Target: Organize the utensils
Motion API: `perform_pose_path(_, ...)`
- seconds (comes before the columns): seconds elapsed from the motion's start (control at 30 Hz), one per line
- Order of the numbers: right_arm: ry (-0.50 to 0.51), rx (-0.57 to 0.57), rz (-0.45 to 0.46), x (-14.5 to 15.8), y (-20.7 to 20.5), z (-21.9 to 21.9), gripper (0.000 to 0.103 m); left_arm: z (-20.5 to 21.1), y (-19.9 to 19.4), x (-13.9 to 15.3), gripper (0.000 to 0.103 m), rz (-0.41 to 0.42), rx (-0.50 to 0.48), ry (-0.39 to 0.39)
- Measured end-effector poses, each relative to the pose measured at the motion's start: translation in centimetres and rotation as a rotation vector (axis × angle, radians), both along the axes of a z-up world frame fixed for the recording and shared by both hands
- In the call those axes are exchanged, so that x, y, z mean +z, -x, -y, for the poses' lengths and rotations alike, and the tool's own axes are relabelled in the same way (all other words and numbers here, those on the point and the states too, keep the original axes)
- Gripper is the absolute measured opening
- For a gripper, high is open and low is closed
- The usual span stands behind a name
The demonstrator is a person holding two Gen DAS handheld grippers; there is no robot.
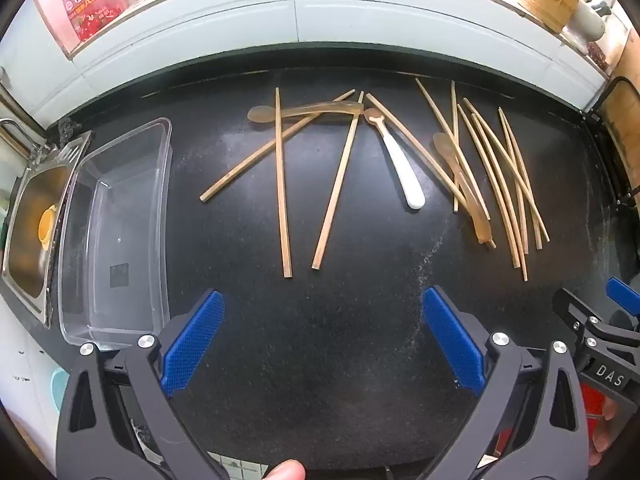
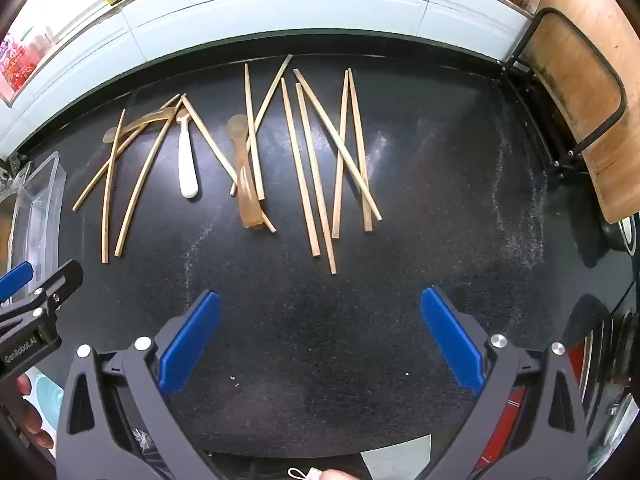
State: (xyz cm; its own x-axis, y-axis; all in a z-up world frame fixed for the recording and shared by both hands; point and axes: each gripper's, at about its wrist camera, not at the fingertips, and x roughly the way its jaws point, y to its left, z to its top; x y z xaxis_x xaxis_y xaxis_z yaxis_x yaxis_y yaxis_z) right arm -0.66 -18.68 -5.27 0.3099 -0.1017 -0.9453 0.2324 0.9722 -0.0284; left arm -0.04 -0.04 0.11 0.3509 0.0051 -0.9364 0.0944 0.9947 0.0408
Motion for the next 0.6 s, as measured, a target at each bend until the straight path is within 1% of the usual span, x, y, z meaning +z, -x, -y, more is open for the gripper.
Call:
perform_pose_path(0.27,0.011,-0.005,-0.001,0.33,0.08,-0.19,0.098,0.0,0.23,0.17,0.097,0.007,-0.006,0.006)
perform_pose_path(0.33,-0.02,-0.004,0.012,0.56,0.33,0.24,0.098,0.22,-0.3,0.38,0.097,0.007,-0.008,0.006)
perform_pose_path(0.6,-0.025,-0.009,0.003,0.31,-0.14,0.49,0.097,0.64,-0.58,0.51,0.097,0.016,-0.012,0.001)
